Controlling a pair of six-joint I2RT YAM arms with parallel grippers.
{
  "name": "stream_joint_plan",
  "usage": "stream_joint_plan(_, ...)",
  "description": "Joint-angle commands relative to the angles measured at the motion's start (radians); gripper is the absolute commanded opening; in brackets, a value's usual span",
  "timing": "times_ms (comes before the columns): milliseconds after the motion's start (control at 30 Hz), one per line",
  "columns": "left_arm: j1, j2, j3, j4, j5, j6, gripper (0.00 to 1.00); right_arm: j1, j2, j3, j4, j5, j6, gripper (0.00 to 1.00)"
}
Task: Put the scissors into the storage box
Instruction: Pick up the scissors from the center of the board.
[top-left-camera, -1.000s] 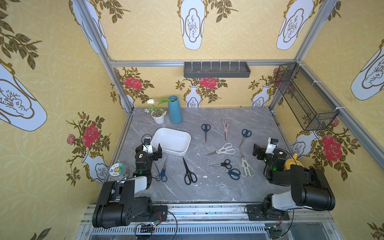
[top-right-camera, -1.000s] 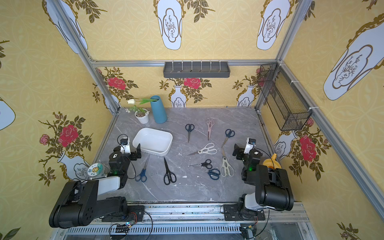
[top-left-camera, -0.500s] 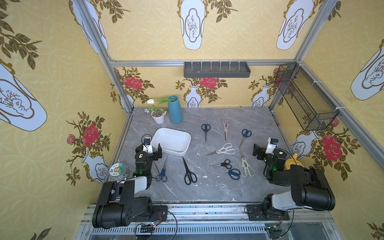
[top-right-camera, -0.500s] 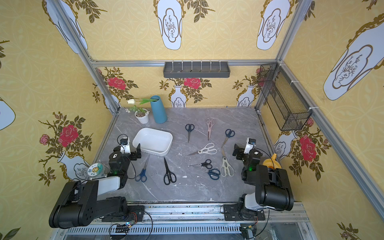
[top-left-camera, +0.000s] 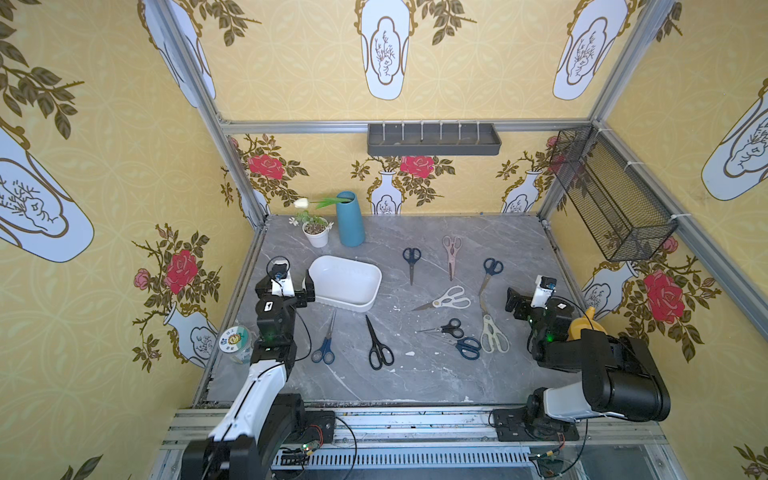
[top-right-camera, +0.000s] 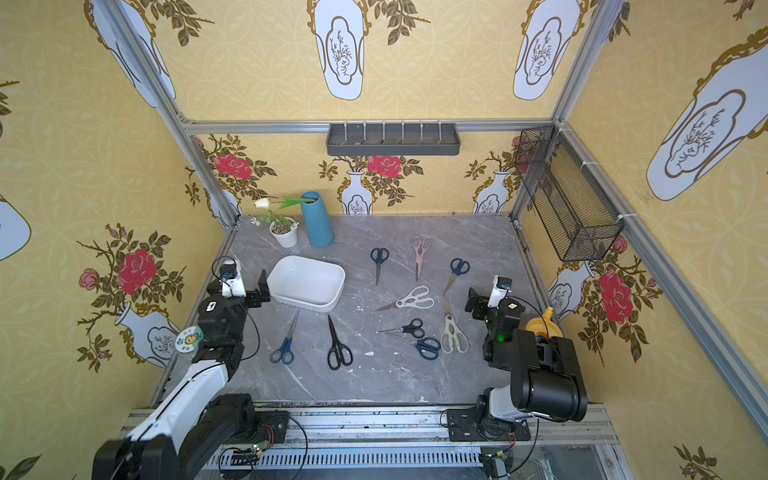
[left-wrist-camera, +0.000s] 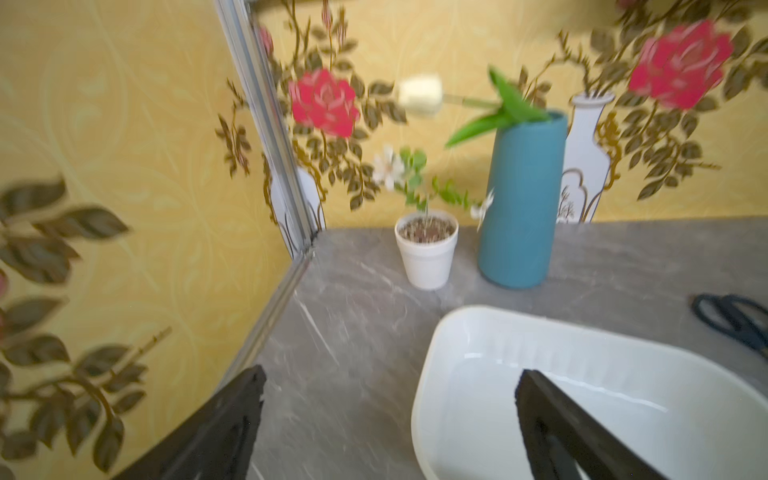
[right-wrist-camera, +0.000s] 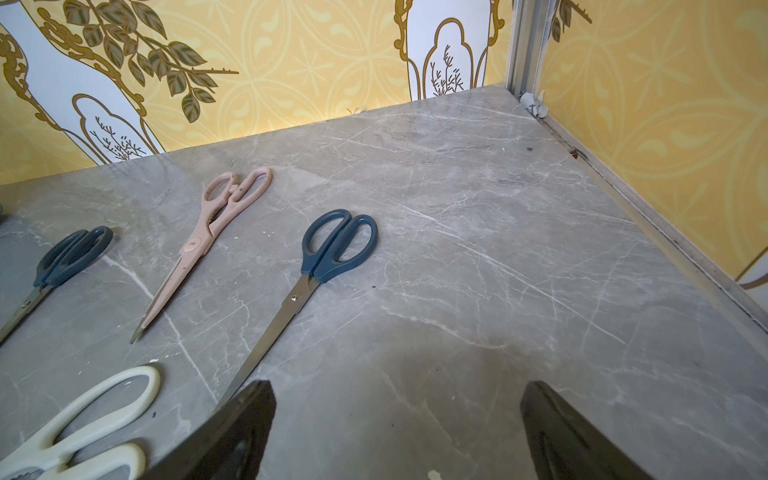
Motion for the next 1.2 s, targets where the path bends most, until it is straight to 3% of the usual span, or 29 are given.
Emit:
stream_joint_plan(0, 0.003, -0.126, 0.103, -0.575, 0.155, 0.056, 1.00, -0.002, -0.004, 0.001, 0.026, -0.006, 0.000, 0.98)
stream_joint_plan(100, 0.003, -0.192, 0.251, -0.866, 0.190, 0.105, 1.00, -0.001, -0.003, 0.000, 0.027, -0.007, 0.000, 0.97)
stream_joint_plan(233, 0.002, -0.094, 0.546, -1.306, 0.211, 0.229, 1.00, -0.001, -0.002, 0.001, 0.027, -0.007, 0.000, 0.97)
stream_joint_plan(367, 0.003, 0.000, 0.696, -1.501, 0.162, 0.213, 1.00, -0.008, -0.001, 0.003, 0.025, -0.017, 0.005, 0.98)
stream_joint_plan(467, 0.002, 0.018, 0.719, -1.492, 0.171, 0.172, 1.00, -0.013, -0.016, 0.018, 0.004, -0.042, 0.006, 0.98)
stream_joint_plan(533, 0.002, 0.040, 0.733, -1.495, 0.217, 0.181, 1.00, -0.012, -0.127, 0.161, -0.381, -0.064, 0.002, 0.97)
stream_joint_plan(600, 0.002, 0.068, 0.732, -1.488, 0.259, 0.213, 1.00, -0.003, -0.251, 0.235, -0.536, -0.097, 0.027, 0.97)
stream_joint_plan(733, 0.002, 0.124, 0.677, -1.428, 0.239, 0.203, 1.00, 0.033, -0.471, 0.392, -0.838, -0.026, 0.208, 0.97)
stream_joint_plan(867, 0.000, 0.144, 0.591, -1.351, 0.245, 0.228, 0.92, 0.026, -0.470, 0.574, -1.108, 0.122, 0.464, 0.97)
stream_joint_plan(1000, 0.000, 0.195, 0.473, -1.260, 0.236, 0.280, 0.77, 0.014, -0.340, 0.811, -1.514, 0.131, 0.580, 0.97)
stream_joint_plan(1067, 0.000, 0.231, 0.407, -1.238, 0.222, 0.371, 0.70, 0.005, -0.314, 0.824, -1.564, 0.022, 0.577, 0.97)
stream_joint_plan(1167, 0.003, 0.258, 0.333, -1.209, 0.155, 0.511, 0.60, -0.001, -0.376, 0.742, -1.489, -0.138, 0.523, 0.97)
